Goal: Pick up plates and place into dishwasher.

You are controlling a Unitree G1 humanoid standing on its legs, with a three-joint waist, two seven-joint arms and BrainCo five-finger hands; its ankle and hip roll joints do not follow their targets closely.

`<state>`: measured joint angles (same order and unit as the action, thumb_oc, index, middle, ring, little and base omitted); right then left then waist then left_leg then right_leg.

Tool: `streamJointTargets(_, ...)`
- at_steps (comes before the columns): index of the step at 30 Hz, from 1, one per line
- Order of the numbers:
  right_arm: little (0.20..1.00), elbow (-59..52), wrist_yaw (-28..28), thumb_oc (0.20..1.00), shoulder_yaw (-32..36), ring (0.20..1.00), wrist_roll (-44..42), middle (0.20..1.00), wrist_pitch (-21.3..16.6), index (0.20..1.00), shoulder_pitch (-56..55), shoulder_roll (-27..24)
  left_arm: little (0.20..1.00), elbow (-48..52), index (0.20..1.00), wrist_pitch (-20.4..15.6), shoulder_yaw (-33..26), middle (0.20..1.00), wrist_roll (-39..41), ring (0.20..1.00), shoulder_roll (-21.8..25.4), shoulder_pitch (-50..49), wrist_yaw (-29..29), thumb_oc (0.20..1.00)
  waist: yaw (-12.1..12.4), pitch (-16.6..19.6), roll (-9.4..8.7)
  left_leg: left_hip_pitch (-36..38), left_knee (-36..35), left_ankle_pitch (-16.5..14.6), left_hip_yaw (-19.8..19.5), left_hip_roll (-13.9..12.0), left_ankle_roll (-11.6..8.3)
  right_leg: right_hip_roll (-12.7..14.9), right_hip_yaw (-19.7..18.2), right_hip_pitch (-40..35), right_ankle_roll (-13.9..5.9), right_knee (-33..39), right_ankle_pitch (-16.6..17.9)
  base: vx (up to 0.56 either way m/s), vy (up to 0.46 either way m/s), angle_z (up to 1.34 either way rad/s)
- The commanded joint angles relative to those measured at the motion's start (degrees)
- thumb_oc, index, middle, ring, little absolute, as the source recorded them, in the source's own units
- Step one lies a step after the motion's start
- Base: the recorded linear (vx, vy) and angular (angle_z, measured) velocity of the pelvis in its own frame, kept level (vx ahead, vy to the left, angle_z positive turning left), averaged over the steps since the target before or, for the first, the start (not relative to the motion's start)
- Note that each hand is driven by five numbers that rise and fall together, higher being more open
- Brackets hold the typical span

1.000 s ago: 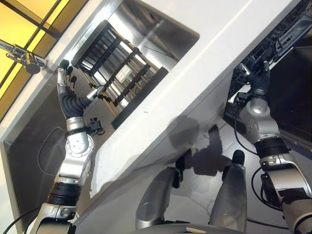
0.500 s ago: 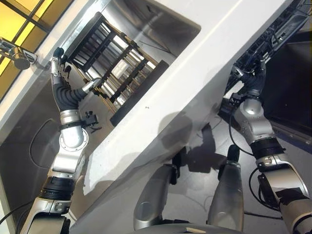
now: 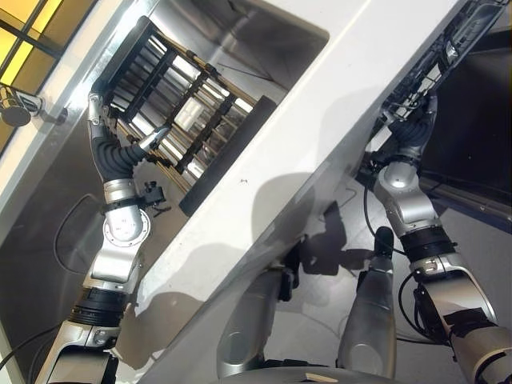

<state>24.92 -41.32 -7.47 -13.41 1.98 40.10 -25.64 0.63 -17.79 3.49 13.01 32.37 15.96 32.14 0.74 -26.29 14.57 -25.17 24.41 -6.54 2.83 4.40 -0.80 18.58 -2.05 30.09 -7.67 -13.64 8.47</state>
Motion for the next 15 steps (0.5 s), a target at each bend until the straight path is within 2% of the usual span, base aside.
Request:
streamJointTargets(1, 1.000, -8.9, -4.0, 1.000, 1.6, 1.000, 5.4, 1.000, -0.8, 1.000, 0.6, -2.8, 1.000, 1.8, 1.000, -2.9, -3.4, 1.000, -1.7, 1.000, -0.9, 0.5, 1.8, 1.000, -2.3, -1.4, 2.67, 0.1, -5.5, 4.7, 0.0, 0.2, -1.68, 2.8, -1.8, -3.2, 1.84, -3.8, -4.8, -0.03, 0.043, -0.11)
streamJointTargets(6, 1.000, -15.2, -7.9, 1.000, 3.0, 1.000, 12.4, 1.000, 1.2, 1.000, -3.1, -3.5, 1.000, 2.0, 1.000, -3.6, -3.9, 1.000, -1.4, 1.000, -1.6, -0.7, 2.0, 1.000, -4.0, -0.8, 2.55, 1.0, -6.5, 4.7, 0.7, 0.0, -1.82, 2.7, -2.5, -3.3, 1.60, -3.0, -4.4, -0.03, 0.044, -0.04)
streamJointTargets(10, 1.000, -17.9, -9.0, 1.000, 4.5, 1.000, 13.3, 1.000, 1.9, 1.000, -5.9, -3.9, 1.000, 2.3, 1.000, -4.1, -4.8, 1.000, -1.1, 1.000, -1.9, -1.6, 1.1, 1.000, -4.8, 0.2, 1.84, 2.2, -7.4, 4.4, 1.4, -0.2, -2.01, 3.0, -2.6, -4.3, 1.27, -1.7, -3.8, -0.03, -0.004, -0.09)
streamJointTargets(15, 1.000, -19.1, -9.4, 1.000, 6.6, 1.000, 12.8, 1.000, 0.9, 1.000, -11.8, -3.3, 1.000, 1.8, 1.000, -5.8, -5.7, 1.000, -1.2, 1.000, -2.8, -3.4, 0.0, 1.000, -6.0, 2.3, 0.91, 4.3, -7.6, 3.5, 2.4, -0.8, -2.09, 3.2, -3.0, -5.8, 0.90, -1.0, -3.6, 0.00, -0.001, -0.08)
